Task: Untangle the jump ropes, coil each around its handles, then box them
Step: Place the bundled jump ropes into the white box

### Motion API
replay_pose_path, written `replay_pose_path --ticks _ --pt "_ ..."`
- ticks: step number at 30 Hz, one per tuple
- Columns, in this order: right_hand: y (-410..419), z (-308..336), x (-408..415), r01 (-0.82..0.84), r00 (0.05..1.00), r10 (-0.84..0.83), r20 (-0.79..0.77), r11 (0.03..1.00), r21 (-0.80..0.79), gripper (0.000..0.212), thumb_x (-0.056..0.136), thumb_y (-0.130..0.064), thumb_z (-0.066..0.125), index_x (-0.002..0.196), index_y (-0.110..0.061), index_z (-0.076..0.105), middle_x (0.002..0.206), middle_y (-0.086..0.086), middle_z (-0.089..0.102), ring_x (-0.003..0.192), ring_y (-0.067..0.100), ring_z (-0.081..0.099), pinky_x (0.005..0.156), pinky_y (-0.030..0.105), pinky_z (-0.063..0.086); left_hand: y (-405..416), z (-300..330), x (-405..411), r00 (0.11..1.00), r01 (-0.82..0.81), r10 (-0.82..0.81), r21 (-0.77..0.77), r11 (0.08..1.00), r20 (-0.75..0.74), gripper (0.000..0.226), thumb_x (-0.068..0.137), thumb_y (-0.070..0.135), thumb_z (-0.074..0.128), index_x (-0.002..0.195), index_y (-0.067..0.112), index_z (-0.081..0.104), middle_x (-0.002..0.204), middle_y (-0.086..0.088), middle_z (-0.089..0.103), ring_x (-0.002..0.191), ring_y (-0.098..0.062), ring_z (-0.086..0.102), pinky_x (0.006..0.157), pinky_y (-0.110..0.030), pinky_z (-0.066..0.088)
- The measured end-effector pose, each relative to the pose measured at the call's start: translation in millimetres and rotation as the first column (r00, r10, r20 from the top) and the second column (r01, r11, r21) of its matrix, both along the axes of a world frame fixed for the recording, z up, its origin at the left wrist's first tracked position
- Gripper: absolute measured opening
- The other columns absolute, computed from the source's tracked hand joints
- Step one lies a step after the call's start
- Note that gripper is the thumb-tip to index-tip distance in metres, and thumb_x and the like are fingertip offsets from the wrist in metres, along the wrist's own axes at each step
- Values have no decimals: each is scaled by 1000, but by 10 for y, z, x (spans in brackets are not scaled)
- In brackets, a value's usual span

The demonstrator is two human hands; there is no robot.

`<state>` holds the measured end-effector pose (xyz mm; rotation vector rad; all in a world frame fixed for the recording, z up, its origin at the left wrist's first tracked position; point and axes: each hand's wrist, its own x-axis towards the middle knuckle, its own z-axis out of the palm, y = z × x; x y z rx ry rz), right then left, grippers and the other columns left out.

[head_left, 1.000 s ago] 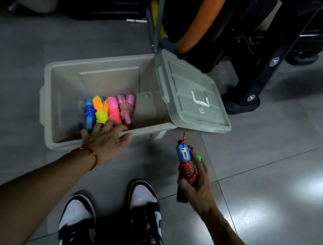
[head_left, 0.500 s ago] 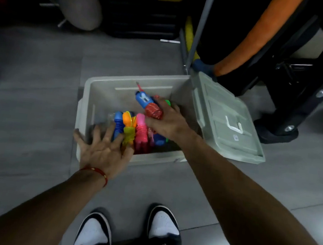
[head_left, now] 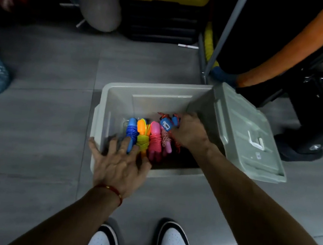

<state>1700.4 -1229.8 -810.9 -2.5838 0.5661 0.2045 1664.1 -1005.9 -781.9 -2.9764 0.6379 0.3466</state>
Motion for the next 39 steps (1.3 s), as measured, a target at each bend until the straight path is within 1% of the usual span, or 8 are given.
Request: replay_pose_path --ticks 3,6,10,21,26,32,36,39 --pt "-143 384 -308 -16 945 116 307 950 -311 44 82 -35 44 116 -14 62 122 11 56 114 32 51 95 41 45 9 -7 0 1000 0 -1 -25 1000 -14 61 89 61 9 126 38 52 146 10 44 135 -21 36 108 -75 5" --pt "-364 618 -644 178 967 -76 245 888 -425 52 82 -35 53 131 -17 50 135 13 47 119 37 45 90 50 43 16 -22 14 1000 -4 3 -28 1000 -19 63 89 63 7 129 40 50 146 10 44 134 -20 37 108 -75 5" --pt "-552 605 -800 249 967 -254 26 917 -311 55 89 -46 56 133 -18 38 120 19 57 111 42 49 85 50 45 22 -69 39 999 -6 5 -16 1000 -41 74 86 67 1 143 41 39 155 8 36 142 -22 30 109 -74 -1" --pt "-196 1043 -984 200 956 -149 252 961 -191 57 90 -23 65 140 -23 37 108 17 60 105 37 53 84 45 47 27 72 57 991 -112 95 -191 975 -95 66 83 68 26 137 38 48 141 7 49 138 -19 33 114 -64 5" --pt "280 1409 -1181 33 953 13 303 989 -145 61 89 -30 70 139 -23 36 116 14 58 106 31 48 90 41 45 -321 676 -133 941 -328 150 -716 616 -302 30 98 50 49 119 35 63 119 2 67 111 -21 59 98 -32 42" --pt "962 1608 -1120 -269 896 177 408 946 179 69 84 -26 76 140 -20 36 120 11 58 108 27 50 91 35 43 -325 1171 64 637 -762 152 -647 -27 -756 42 79 55 64 107 24 69 102 -2 75 94 -23 71 88 -44 58" --pt "1037 1543 -1090 -485 821 364 440 851 202 54 91 -21 65 140 -20 42 134 4 53 119 20 50 103 24 38 92 1023 303 658 -702 372 -712 -14 -655 17 85 22 72 99 17 63 96 -10 74 84 -26 71 84 -44 60" --pt "762 1241 -975 -346 820 237 521 930 122 39 88 -27 53 126 -18 57 133 3 55 123 25 52 106 42 44 374 828 566 704 -673 436 -723 157 -561 12 90 29 70 97 20 66 94 -5 74 89 -28 70 87 -44 58"
